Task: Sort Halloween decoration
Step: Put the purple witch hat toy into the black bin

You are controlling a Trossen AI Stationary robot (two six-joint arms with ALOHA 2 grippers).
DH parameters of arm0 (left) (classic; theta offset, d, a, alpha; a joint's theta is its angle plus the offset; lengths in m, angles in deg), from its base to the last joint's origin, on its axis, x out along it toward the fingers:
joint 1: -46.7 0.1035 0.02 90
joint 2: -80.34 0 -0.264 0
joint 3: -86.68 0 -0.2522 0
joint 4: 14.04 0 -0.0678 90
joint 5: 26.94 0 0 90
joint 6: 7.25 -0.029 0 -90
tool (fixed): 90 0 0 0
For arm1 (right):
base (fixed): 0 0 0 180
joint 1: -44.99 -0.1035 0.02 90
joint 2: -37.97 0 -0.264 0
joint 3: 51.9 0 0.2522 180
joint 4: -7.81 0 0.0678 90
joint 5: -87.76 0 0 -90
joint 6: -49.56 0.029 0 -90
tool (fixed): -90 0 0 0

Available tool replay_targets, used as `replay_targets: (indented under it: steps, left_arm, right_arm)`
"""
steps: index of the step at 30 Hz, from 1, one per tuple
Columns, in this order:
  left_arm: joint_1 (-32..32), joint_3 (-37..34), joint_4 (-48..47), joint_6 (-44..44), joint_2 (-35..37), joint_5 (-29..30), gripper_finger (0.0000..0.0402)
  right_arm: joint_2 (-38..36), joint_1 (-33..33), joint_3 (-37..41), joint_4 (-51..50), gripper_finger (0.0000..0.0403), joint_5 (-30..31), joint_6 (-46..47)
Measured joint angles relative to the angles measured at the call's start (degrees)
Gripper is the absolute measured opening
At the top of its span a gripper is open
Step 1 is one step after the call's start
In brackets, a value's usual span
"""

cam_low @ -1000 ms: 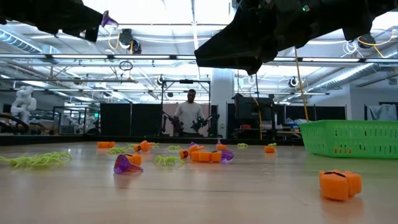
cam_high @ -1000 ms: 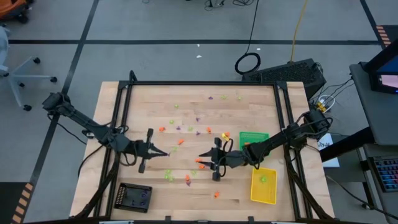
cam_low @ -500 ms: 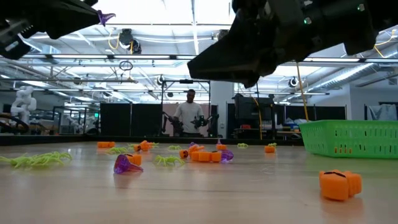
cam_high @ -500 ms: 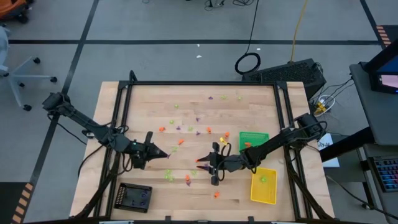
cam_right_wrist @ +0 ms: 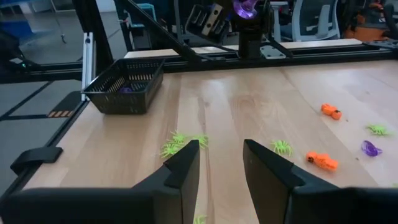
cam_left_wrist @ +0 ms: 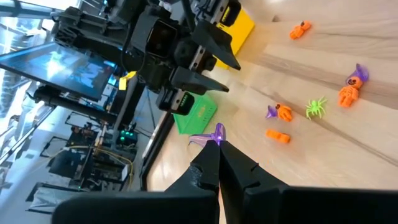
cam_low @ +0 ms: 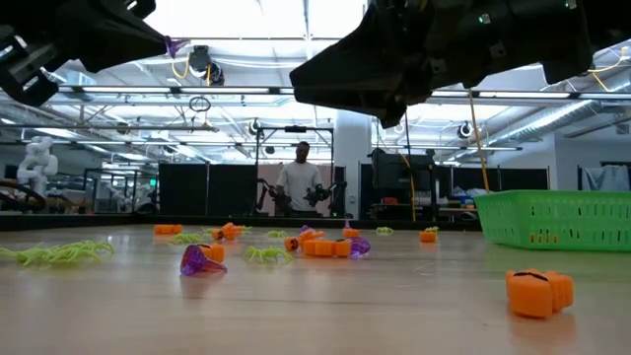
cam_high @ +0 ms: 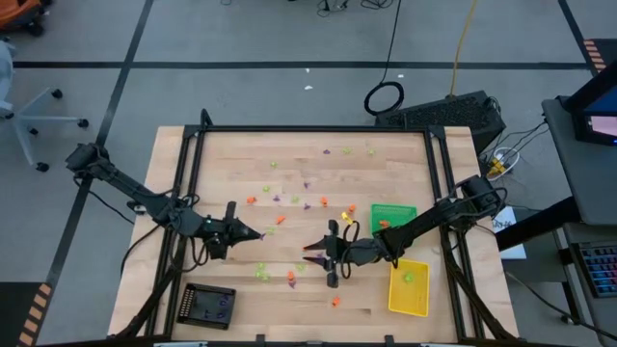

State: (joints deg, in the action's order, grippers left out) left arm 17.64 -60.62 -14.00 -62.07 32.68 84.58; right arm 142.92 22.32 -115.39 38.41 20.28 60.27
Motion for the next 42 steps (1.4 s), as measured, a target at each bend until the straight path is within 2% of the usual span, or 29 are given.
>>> replay_targets:
  steps: [31,36,38,42]
  left_arm:
    - [0.0,0.0,0.0,2.2,0.0,-0.2,0.0]
    - [-0.1,0.0,0.3,5.7,0.0,-0.1,0.0]
    - [-0.8,0.0,0.4,8.9,0.0,1.7,0.0]
    - [-4.0,0.2,0.2,10.9,0.0,9.6,0.0]
  right_arm:
    - [0.0,-1.0,0.0,0.0,0.011,0.2,0.0]
    - [0.0,-1.0,0.0,0.0,0.011,0.2,0.0]
    - [0.0,-1.0,0.0,0.0,0.011,0.2,0.0]
    - [0.0,-1.0,0.0,-0.1,0.011,0.2,-0.3]
